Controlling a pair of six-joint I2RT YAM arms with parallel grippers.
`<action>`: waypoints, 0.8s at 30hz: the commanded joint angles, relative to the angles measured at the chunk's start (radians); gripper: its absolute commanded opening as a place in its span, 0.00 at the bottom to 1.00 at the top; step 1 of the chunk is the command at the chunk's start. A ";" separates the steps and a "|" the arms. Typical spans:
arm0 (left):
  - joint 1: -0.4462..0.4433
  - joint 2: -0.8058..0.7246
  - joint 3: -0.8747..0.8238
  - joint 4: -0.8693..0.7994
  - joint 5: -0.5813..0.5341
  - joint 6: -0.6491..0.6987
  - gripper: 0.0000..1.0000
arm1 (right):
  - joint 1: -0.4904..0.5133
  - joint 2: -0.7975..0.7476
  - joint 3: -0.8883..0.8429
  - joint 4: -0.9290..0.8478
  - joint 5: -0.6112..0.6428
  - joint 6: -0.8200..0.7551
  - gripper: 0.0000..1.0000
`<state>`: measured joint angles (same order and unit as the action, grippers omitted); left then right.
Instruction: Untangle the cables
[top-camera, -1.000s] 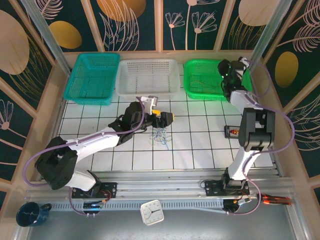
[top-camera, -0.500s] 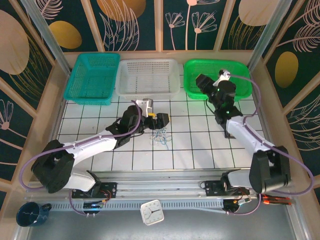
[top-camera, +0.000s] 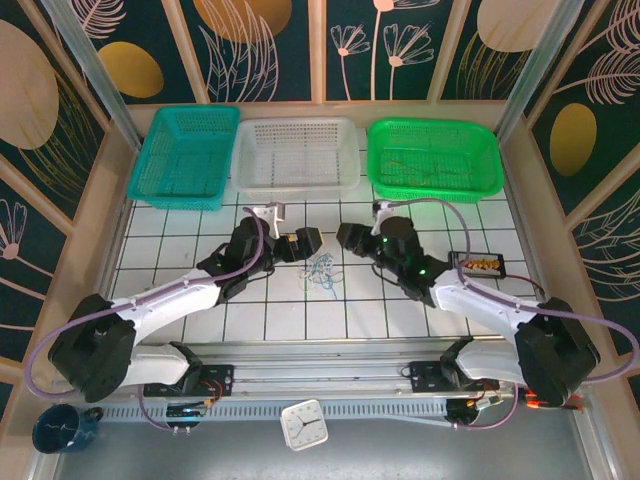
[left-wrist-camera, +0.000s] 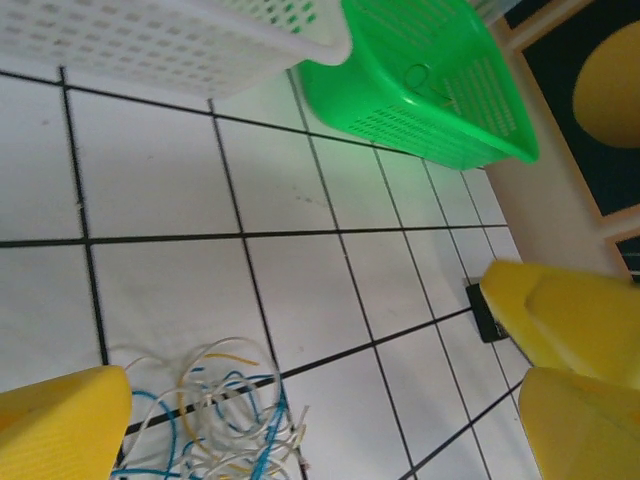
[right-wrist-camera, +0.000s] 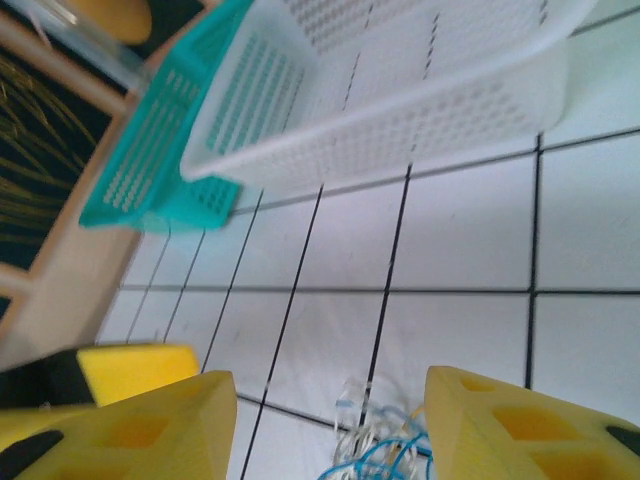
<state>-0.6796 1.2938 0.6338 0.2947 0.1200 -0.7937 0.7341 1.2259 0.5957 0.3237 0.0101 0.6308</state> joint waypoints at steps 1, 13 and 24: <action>0.032 -0.013 -0.031 0.013 0.025 -0.050 0.99 | 0.057 0.060 0.006 -0.023 0.088 -0.026 0.54; 0.068 0.020 -0.014 0.004 0.064 -0.016 0.99 | 0.176 0.173 -0.012 -0.024 0.142 0.031 0.47; 0.078 -0.004 0.052 -0.081 0.035 0.051 0.99 | 0.176 0.127 -0.008 -0.043 0.143 0.026 0.38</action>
<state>-0.6075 1.3064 0.6456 0.2462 0.1566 -0.7788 0.9062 1.3838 0.5781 0.2798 0.1375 0.6575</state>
